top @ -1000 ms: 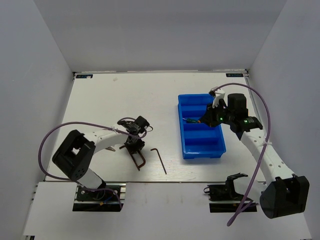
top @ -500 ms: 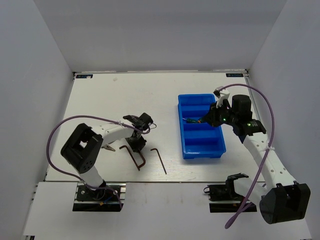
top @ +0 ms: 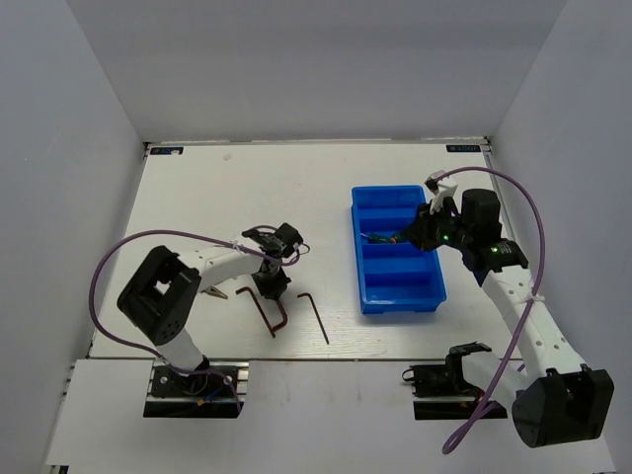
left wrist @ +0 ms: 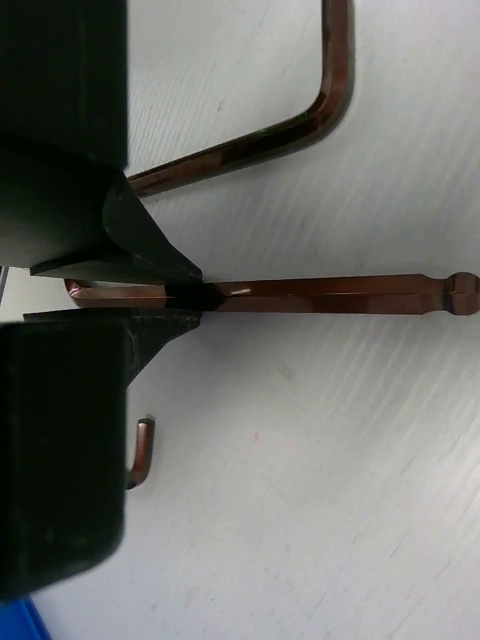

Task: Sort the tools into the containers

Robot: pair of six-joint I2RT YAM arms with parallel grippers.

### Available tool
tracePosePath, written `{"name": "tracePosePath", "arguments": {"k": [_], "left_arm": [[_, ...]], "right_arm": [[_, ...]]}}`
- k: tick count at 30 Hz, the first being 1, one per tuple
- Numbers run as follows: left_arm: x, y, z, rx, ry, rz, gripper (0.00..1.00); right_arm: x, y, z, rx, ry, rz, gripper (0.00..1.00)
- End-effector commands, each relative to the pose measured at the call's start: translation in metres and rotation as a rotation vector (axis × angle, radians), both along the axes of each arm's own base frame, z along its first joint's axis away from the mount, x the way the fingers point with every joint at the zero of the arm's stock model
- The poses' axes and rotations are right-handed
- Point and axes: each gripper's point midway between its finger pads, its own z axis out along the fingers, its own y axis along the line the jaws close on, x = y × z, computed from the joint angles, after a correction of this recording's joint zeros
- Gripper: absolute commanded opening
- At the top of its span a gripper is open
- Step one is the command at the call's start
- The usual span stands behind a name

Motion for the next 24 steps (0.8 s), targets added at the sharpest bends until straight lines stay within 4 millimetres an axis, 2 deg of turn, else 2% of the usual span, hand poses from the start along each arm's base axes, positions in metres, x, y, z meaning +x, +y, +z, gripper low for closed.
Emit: {"name": "tracePosePath", "arguments": {"k": [1, 2, 3, 4, 5, 6, 9, 11, 12, 13, 14, 15, 16, 17, 18, 19, 21, 23, 24], "left_arm": [[0.018, -0.011, 0.028, -0.004, -0.096, -0.139, 0.0], [0.022, -0.01, 0.04, 0.02, -0.129, -0.191, 0.0], [0.035, -0.015, 0.064, 0.007, -0.197, -0.217, 0.0], [0.039, -0.019, 0.075, 0.013, -0.233, -0.26, 0.0], [0.047, -0.018, 0.09, 0.027, -0.277, -0.278, 0.0], [0.051, -0.017, 0.104, 0.035, -0.321, -0.335, 0.0], [0.057, -0.021, 0.128, 0.034, -0.406, -0.426, 0.0], [0.065, -0.045, 0.153, -0.074, -0.518, -0.529, 0.0], [0.067, -0.055, 0.159, -0.087, -0.561, -0.665, 0.0], [0.069, -0.093, 0.181, -0.239, -0.66, -0.801, 0.0], [0.069, -0.106, 0.196, -0.284, -0.726, -0.878, 0.0], [0.069, -0.119, 0.202, -0.305, -0.773, -0.996, 0.0], [0.067, -0.145, 0.233, -0.411, -0.878, -1.101, 0.0], [0.069, -0.156, 0.245, -0.432, -0.923, -1.159, 0.0], [0.064, -0.175, 0.243, -0.483, -0.937, -1.302, 0.0], [0.071, -0.189, 0.268, -0.5, -1.029, -1.356, 0.0], [0.068, -0.209, 0.277, -0.539, -1.098, -1.522, 0.0], [0.086, -0.229, 0.271, -0.537, -1.108, -1.568, 0.0], [0.088, -0.239, 0.28, -0.548, -1.147, -1.621, 0.0]], "right_arm": [[0.002, -0.001, 0.009, 0.021, -0.039, -0.006, 0.23], [0.002, -0.001, 0.008, 0.018, -0.038, -0.006, 0.26], [0.003, -0.003, 0.008, 0.017, -0.039, -0.012, 0.28], [0.003, -0.002, 0.007, 0.016, -0.039, -0.006, 0.31], [0.004, -0.003, 0.007, 0.012, -0.041, -0.009, 0.41], [0.004, -0.003, 0.006, 0.009, -0.043, -0.01, 0.44], [0.005, -0.005, 0.005, 0.002, -0.043, -0.017, 0.45], [0.005, -0.006, 0.004, 0.0, -0.04, -0.023, 0.45], [0.007, -0.008, 0.005, -0.005, -0.046, -0.031, 0.45], [0.008, -0.01, 0.004, -0.007, -0.043, -0.04, 0.45], [0.011, -0.012, 0.005, -0.018, -0.052, -0.055, 0.45], [0.014, -0.018, 0.004, -0.035, -0.054, -0.085, 0.45], [0.017, -0.021, 0.007, -0.042, -0.07, -0.104, 0.45], [0.021, -0.03, 0.007, -0.069, -0.078, -0.153, 0.38], [0.027, -0.043, 0.005, -0.104, -0.086, -0.221, 0.32], [0.032, -0.056, 0.009, -0.129, -0.109, -0.293, 0.22], [0.038, -0.079, 0.01, -0.176, -0.124, -0.407, 0.0], [0.04, -0.087, 0.014, -0.182, -0.149, -0.443, 0.0], [0.041, -0.092, 0.012, -0.192, -0.147, -0.463, 0.0]]}}
